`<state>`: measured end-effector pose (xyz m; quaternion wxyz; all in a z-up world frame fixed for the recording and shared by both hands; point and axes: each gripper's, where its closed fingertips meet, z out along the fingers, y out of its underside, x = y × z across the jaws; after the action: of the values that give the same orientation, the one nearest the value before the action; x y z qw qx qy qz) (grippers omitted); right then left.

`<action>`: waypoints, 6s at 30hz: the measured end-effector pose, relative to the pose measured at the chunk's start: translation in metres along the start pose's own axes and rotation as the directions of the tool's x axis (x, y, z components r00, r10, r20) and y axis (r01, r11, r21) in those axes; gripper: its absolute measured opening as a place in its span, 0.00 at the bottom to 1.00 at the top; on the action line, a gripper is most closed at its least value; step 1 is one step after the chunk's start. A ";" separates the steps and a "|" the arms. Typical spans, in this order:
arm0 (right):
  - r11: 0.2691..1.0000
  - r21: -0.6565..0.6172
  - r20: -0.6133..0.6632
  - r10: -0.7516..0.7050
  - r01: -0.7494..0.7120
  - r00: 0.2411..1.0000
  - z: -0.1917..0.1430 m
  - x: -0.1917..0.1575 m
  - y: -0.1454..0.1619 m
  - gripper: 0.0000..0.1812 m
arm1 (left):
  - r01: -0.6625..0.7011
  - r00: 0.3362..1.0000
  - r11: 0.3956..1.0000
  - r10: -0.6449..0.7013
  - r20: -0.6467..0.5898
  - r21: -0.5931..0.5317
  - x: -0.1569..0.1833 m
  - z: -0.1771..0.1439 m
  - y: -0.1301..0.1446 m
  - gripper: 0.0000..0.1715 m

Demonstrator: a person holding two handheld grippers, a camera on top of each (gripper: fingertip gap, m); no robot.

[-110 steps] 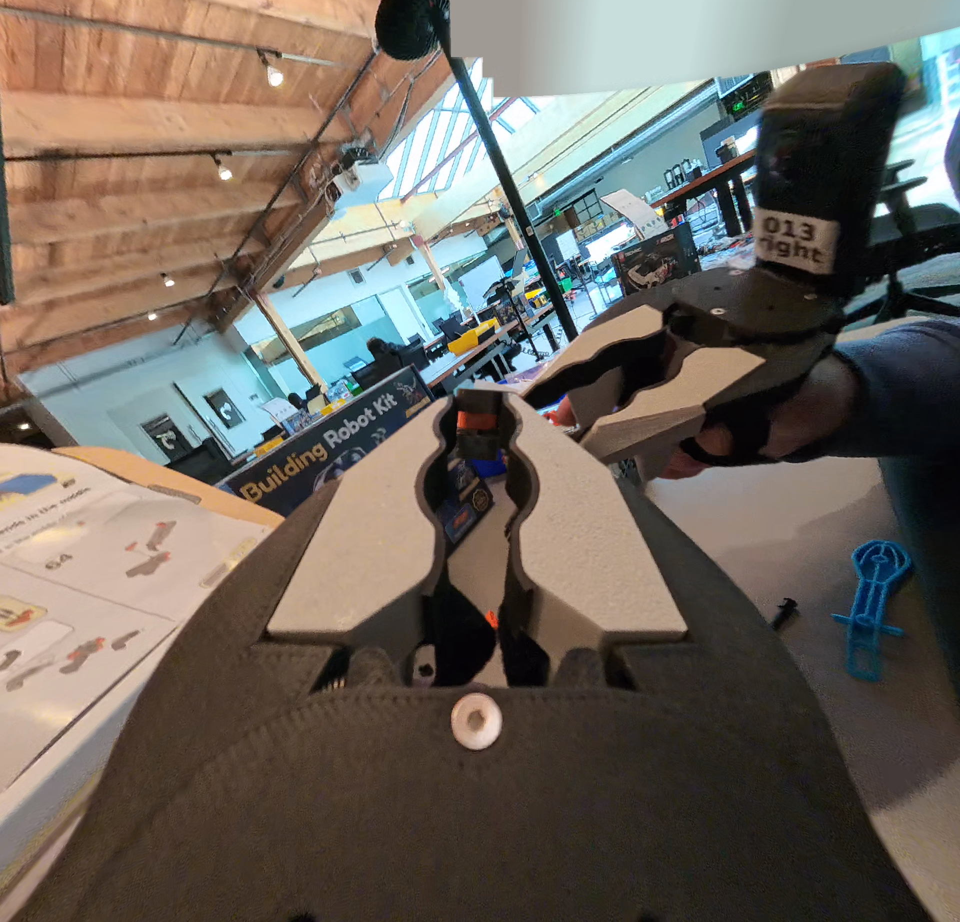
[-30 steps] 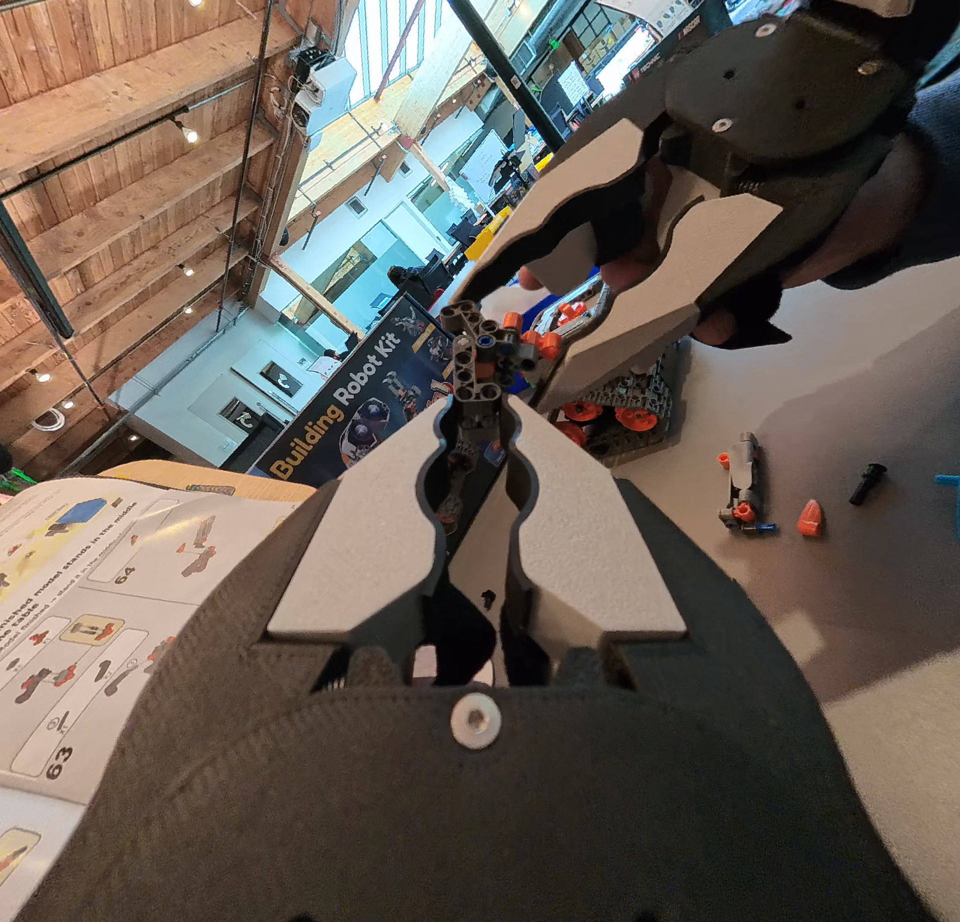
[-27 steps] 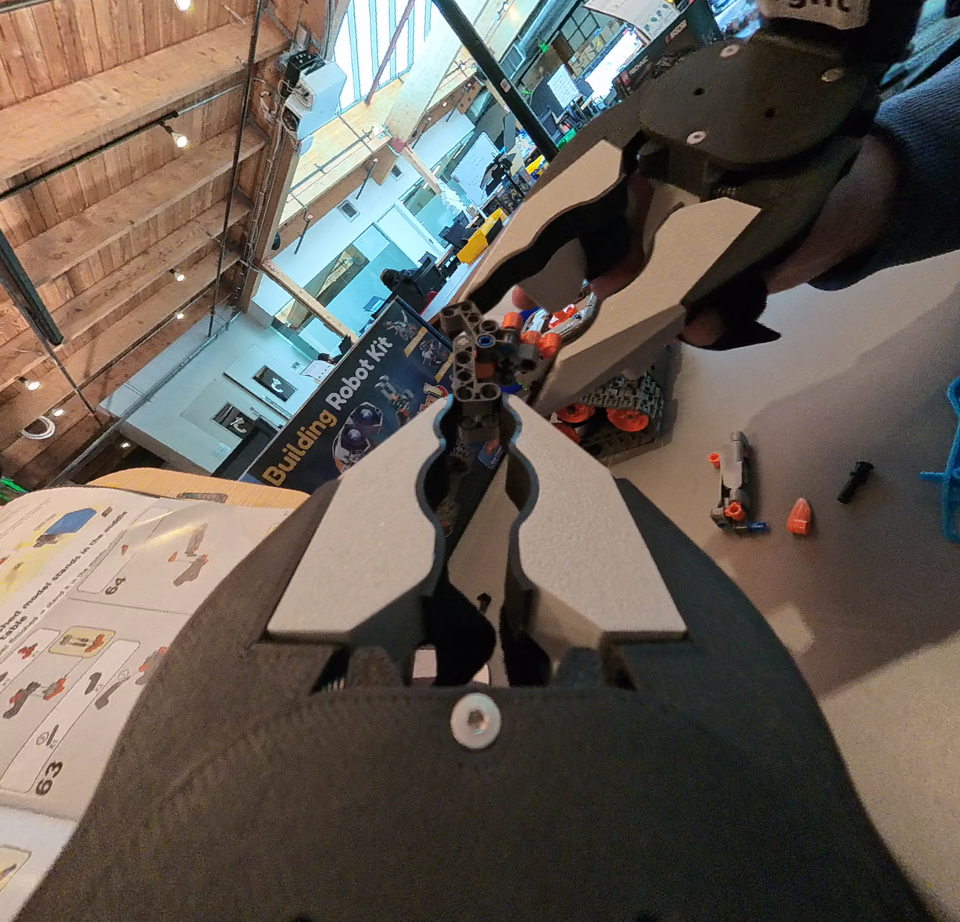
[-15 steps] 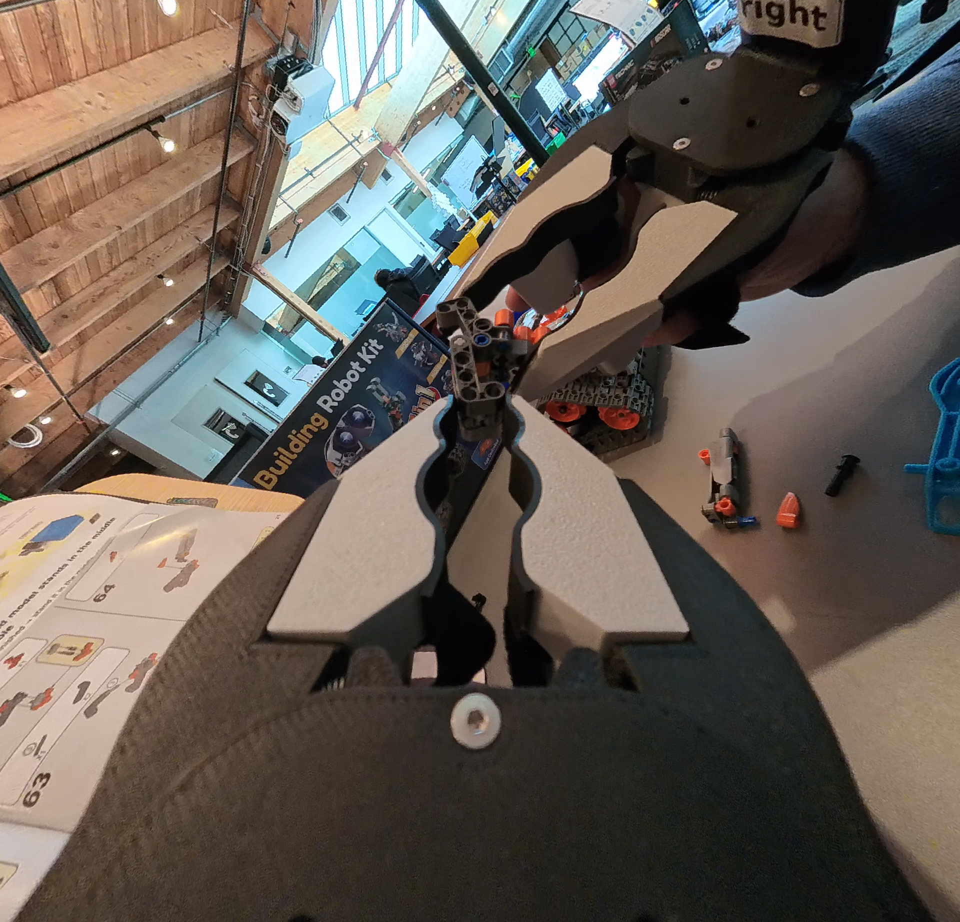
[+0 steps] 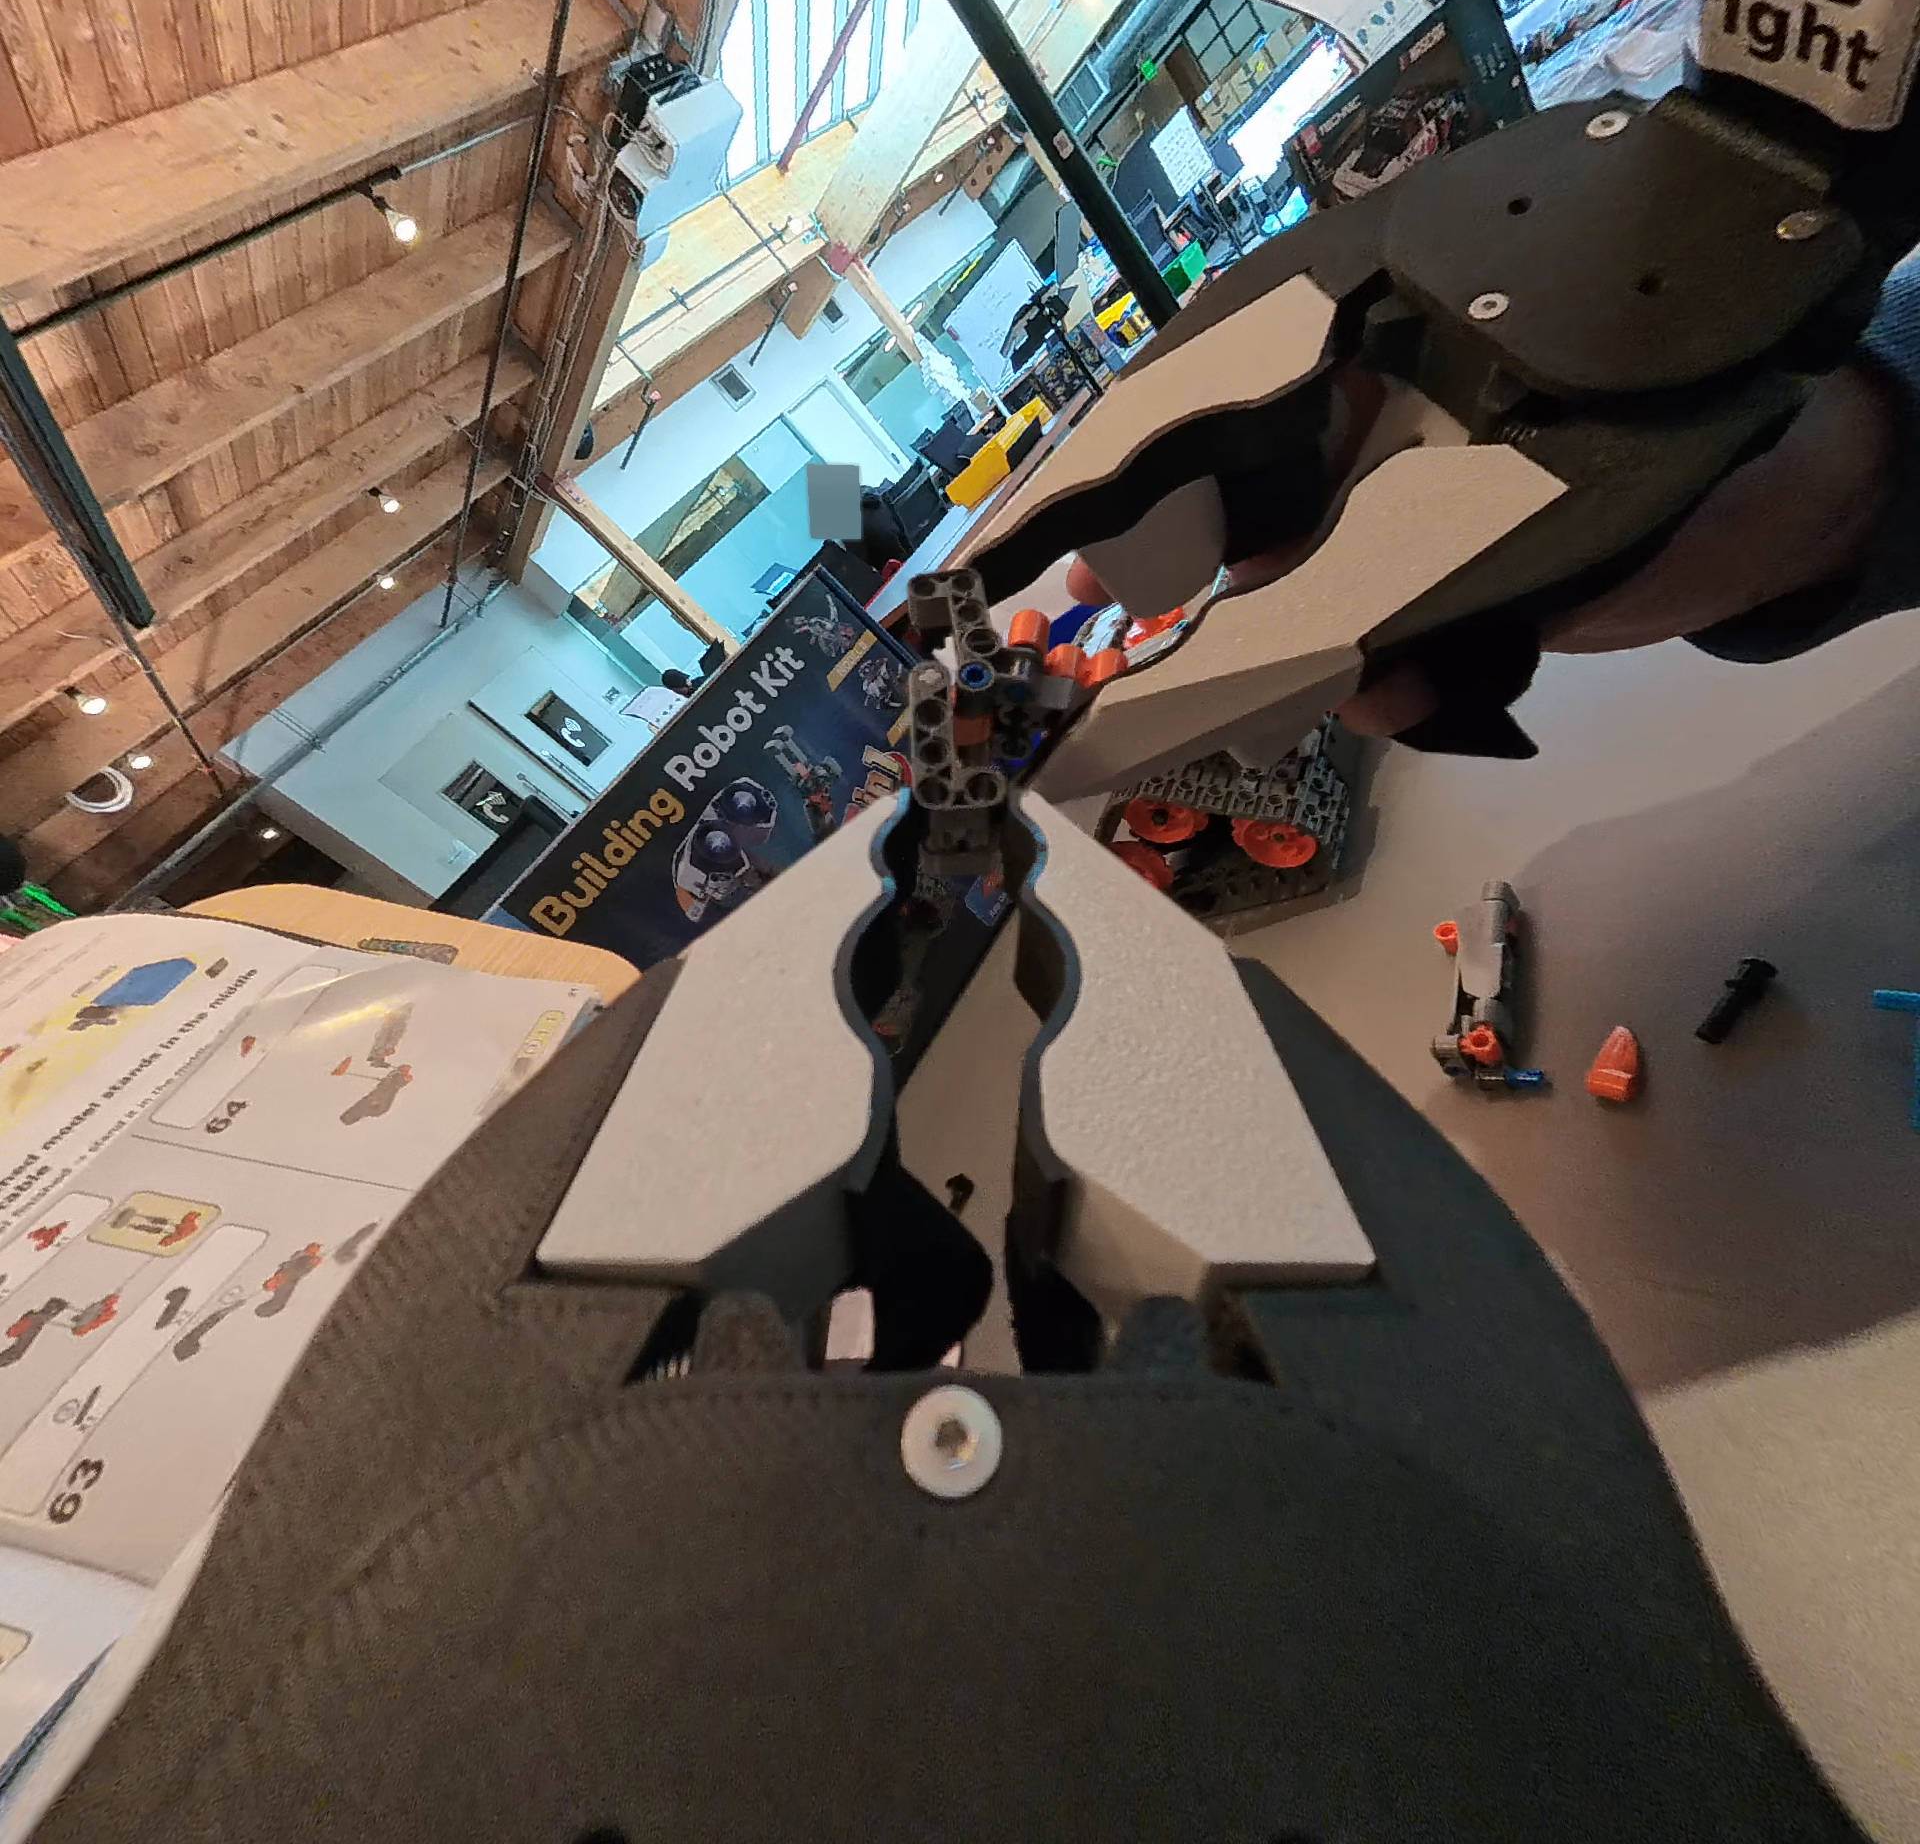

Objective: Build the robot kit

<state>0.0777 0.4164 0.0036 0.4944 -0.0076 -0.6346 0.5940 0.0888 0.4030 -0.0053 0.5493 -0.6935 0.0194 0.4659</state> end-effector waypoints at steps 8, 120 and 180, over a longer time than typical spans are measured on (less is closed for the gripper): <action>1.000 0.007 -0.036 -0.029 0.029 0.999 -0.001 0.002 -0.004 0.24 | 0.001 1.000 1.000 -0.001 0.023 -0.002 -0.001 0.000 -0.002 0.08; 0.577 -0.217 0.508 0.755 -0.787 0.414 -0.015 -0.016 0.002 0.10 | 0.796 0.459 0.572 -0.782 -0.422 -0.196 0.020 0.003 0.001 0.21; 0.585 -0.184 0.375 0.785 -0.790 0.494 -0.004 -0.003 0.017 0.11 | 0.531 0.838 0.846 -0.533 -0.118 -0.046 0.005 0.020 0.000 0.18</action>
<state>0.0725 0.4223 -0.0120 0.0212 -0.1658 -0.6470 0.7439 0.0788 0.4209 -0.0081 0.6507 -0.7027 -0.1419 0.2506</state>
